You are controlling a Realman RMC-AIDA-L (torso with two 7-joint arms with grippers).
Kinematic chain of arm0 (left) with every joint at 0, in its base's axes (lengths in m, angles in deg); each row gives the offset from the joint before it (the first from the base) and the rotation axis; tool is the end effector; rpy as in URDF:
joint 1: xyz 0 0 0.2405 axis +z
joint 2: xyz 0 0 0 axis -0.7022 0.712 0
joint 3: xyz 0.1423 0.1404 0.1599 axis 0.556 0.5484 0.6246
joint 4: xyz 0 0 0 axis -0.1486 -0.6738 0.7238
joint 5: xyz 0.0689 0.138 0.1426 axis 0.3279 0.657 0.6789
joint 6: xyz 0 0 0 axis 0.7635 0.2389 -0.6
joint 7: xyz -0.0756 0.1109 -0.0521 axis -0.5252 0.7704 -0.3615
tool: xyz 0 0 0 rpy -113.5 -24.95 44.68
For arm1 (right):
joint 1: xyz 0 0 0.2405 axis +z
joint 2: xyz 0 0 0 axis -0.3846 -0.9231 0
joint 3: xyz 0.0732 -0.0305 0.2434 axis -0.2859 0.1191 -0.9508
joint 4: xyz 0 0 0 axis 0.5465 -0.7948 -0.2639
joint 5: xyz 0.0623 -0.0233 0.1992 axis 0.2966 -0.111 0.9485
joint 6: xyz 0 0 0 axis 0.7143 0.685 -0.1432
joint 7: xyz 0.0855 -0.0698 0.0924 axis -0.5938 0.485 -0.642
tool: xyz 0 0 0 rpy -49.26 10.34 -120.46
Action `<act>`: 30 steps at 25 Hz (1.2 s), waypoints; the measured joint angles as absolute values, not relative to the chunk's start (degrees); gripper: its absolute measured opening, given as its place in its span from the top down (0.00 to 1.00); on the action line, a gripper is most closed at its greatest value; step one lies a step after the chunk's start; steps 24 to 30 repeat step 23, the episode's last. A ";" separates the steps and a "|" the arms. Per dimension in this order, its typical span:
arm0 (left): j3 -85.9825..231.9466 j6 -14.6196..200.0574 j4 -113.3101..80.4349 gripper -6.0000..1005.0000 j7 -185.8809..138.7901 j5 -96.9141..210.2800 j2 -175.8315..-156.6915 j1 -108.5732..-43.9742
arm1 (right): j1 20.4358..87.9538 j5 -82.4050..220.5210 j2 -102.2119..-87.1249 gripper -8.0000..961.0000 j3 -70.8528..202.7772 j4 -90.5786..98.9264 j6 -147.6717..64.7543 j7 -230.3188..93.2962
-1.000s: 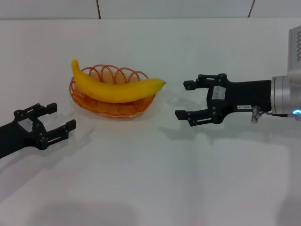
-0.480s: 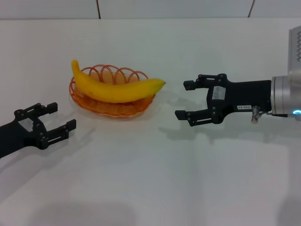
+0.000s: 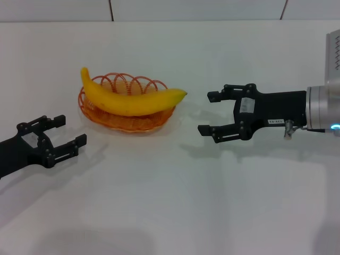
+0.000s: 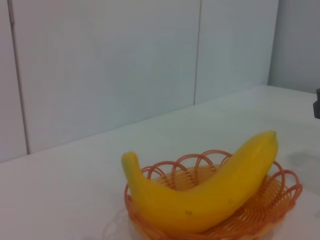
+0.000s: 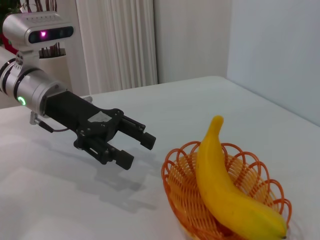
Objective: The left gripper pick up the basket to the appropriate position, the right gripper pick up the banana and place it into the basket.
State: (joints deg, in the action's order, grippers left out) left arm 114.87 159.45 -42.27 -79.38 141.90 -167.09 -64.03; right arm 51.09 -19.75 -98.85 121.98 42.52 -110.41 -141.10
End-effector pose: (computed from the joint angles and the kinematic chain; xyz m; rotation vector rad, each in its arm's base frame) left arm -0.3426 0.2976 0.0006 -2.4287 -0.5431 -0.5476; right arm 0.2465 0.3425 -0.0212 -2.8073 0.3383 0.4848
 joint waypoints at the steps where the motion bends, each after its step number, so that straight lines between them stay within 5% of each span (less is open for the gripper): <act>1: 114.87 159.45 -42.27 0.24 -79.37 141.90 -167.09 -64.04 | 51.09 -19.76 -98.85 0.08 121.98 42.52 -110.41 -141.10; 30: 105.53 166.58 -45.17 0.24 -78.66 130.98 -165.45 -58.07 | 50.82 -19.51 -98.85 0.08 121.97 42.53 -110.44 -141.12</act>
